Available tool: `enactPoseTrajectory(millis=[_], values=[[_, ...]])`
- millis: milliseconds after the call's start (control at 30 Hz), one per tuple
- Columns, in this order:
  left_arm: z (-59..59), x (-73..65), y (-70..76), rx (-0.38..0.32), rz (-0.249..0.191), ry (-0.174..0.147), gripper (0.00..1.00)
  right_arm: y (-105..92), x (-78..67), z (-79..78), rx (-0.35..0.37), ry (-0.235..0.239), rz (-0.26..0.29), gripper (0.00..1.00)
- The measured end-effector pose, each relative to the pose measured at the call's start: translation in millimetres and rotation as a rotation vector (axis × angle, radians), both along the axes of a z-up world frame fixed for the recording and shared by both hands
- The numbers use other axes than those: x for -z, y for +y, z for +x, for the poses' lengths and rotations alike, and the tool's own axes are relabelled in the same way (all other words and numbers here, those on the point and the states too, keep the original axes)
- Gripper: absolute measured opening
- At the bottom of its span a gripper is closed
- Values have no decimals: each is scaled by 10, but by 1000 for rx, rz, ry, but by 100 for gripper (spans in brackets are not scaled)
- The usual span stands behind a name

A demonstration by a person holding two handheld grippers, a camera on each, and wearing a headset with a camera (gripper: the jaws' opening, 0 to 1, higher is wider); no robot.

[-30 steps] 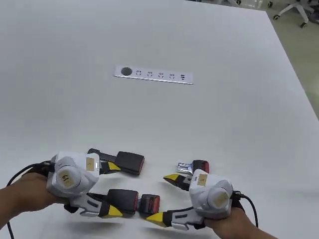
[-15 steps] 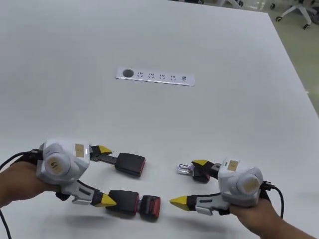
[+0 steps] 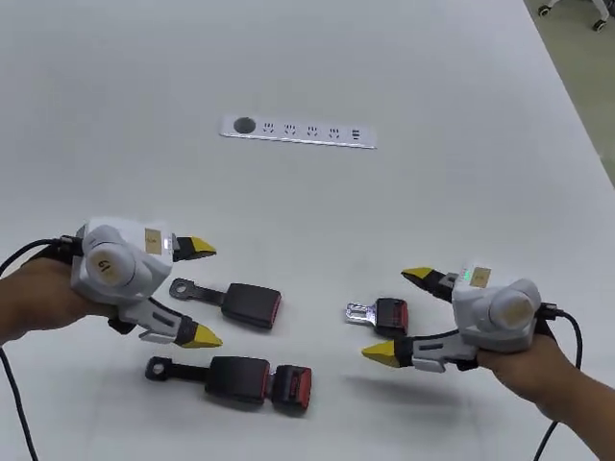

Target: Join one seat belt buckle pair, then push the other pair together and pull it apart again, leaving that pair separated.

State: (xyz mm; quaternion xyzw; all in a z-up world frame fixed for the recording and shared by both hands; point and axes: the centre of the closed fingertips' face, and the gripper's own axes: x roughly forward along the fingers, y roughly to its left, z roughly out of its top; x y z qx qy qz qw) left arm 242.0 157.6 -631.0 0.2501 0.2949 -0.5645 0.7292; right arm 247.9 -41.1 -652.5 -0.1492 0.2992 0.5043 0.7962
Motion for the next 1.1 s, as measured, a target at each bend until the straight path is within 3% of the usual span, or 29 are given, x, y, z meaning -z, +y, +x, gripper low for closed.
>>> enactPoseTrajectory(millis=[167,500,767,1100], values=[[47,77,-41,29,18,2,73,-25,52,-1,-34,11,-8,78],[59,336,-163,79,47,43,68,-83,224,-51,-107,73,-41,70],[88,516,-204,111,73,65,54,-126,333,-51,-156,101,-71,63],[105,567,-237,132,75,71,43,-141,316,-52,-198,90,-68,52]])
